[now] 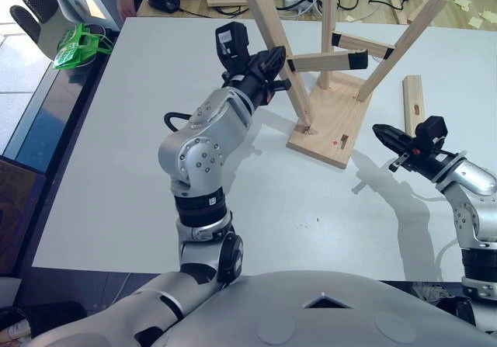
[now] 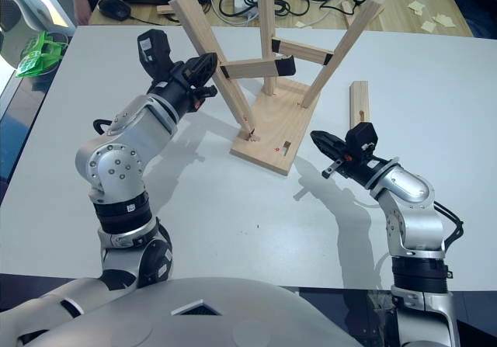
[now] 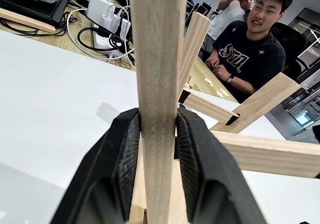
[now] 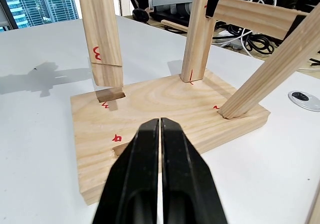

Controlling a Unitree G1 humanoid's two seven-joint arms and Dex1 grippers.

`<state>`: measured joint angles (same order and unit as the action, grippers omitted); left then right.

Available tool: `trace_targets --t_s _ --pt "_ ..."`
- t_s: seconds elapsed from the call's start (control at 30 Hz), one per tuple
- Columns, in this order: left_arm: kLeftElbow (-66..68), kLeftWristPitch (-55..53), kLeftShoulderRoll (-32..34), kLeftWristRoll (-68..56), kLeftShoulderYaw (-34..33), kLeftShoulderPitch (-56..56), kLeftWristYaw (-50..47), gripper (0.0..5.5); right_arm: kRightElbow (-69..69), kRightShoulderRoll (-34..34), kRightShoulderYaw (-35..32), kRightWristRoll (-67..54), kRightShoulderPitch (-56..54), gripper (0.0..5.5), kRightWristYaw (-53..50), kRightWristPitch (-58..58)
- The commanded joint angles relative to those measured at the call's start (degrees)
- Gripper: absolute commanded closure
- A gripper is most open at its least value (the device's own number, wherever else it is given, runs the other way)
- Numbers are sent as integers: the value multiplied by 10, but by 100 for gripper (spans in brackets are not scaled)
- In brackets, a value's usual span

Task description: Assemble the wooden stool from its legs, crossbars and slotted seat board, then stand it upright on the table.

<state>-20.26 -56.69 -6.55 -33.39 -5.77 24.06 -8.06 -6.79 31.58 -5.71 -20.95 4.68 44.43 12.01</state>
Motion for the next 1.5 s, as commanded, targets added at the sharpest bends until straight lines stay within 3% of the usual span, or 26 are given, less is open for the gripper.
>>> trace_targets --t_s 0.03,0.7,1.17,1.5 --pt "-2 -7 10 18 24 -7 4 448 4 2 0 7 3 543 2 -7" --pt "20 22 6 84 60 -9 8 448 10 3 8 17 7 543 5 -24" --pt "91 176 -19 127 87 -40 48 448 35 13 6 27 9 543 21 -45" --pt "104 215 -18 131 101 -54 59 448 37 13 5 29 12 543 22 -46"
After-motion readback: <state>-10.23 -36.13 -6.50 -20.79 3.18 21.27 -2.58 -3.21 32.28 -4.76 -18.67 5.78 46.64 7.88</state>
